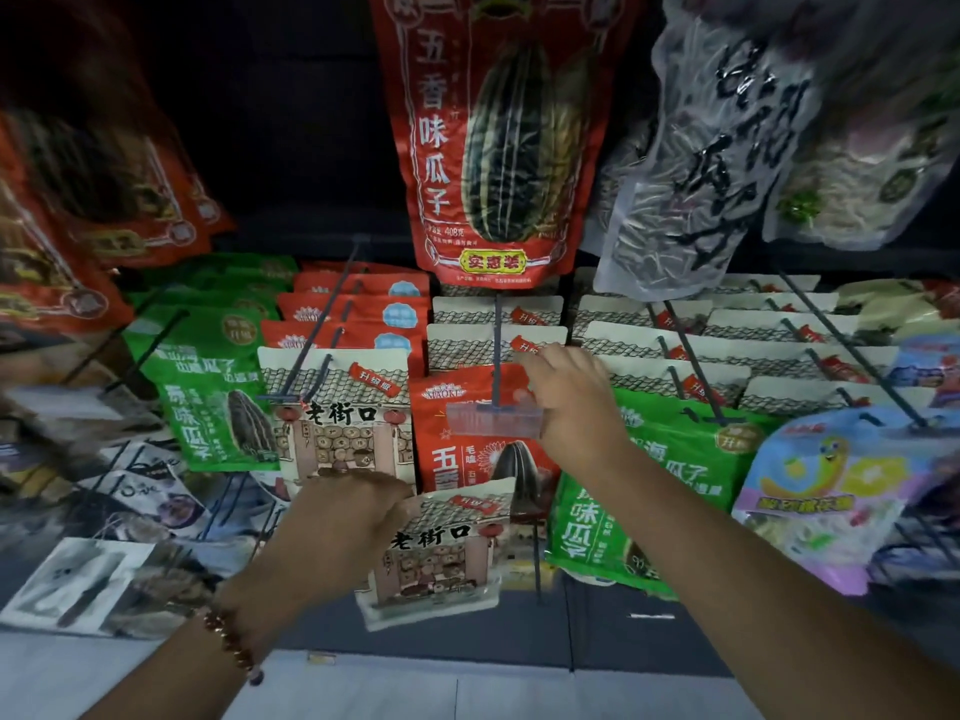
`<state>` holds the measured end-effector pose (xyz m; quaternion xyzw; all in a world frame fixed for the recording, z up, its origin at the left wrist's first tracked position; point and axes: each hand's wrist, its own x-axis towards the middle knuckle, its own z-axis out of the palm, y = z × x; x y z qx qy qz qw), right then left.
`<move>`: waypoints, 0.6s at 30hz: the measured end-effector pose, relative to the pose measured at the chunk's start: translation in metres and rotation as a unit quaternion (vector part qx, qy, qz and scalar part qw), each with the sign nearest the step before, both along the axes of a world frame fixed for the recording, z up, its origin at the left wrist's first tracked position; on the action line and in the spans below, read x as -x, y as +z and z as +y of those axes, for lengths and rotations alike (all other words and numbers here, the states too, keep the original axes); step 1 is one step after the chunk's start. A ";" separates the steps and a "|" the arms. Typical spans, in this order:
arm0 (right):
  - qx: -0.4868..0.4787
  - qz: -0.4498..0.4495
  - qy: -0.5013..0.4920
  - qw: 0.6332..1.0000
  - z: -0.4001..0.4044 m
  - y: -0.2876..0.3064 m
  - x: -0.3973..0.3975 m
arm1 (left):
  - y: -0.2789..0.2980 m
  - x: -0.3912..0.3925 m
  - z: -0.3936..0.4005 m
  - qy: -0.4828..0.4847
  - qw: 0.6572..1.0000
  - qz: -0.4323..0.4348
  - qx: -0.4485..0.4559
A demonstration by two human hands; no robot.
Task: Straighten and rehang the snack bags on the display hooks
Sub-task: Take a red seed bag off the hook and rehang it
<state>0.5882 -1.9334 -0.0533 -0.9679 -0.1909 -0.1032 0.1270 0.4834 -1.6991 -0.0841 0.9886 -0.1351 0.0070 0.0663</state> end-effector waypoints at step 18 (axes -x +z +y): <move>-0.101 -0.084 0.023 0.991 -0.003 -0.013 0.041 | 0.001 -0.007 0.000 0.002 0.998 0.033 0.052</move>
